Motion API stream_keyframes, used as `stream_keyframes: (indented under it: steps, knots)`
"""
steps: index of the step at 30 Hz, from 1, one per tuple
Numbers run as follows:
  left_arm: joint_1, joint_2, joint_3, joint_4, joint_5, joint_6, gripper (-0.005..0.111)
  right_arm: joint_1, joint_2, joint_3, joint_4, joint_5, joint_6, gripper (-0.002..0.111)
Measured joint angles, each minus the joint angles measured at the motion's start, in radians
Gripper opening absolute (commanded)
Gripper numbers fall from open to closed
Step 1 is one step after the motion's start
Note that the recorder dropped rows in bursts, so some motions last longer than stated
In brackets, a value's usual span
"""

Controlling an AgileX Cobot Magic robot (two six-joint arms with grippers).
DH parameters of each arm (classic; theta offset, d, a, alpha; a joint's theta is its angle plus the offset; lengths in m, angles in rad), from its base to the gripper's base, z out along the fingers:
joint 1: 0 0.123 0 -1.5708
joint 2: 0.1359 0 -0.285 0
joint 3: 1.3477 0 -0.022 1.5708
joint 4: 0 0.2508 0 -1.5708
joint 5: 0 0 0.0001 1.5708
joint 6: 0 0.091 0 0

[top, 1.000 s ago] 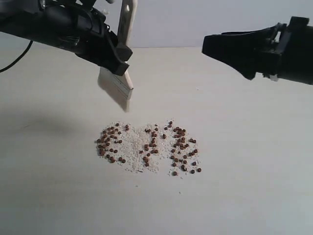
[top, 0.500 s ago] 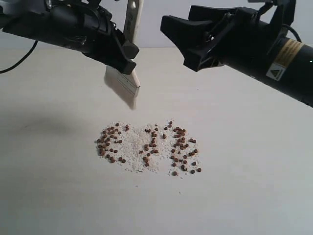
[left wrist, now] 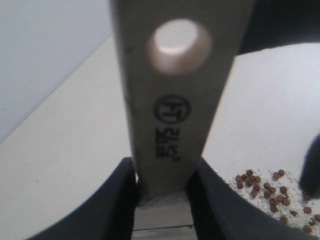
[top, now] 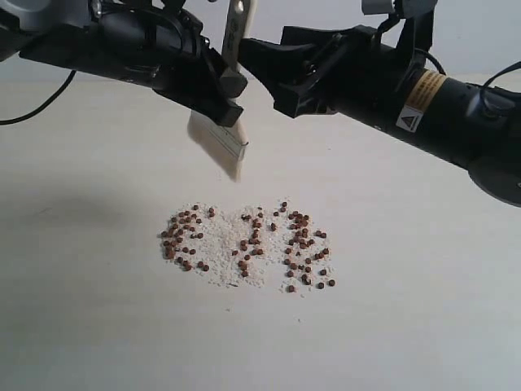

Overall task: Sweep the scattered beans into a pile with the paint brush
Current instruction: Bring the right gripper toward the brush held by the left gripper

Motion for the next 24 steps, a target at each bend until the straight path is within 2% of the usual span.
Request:
stream_keyframes:
  steps: [8, 24]
  knots:
    - [0.0, 0.0, 0.0, -0.004, -0.005, 0.004, 0.0, 0.006, 0.011, -0.002, -0.002, -0.061, 0.008, 0.065]
    - [-0.012, 0.0, 0.0, -0.008, -0.012, 0.004, 0.0, 0.008, 0.011, -0.002, 0.03, -0.065, -0.001, 0.065]
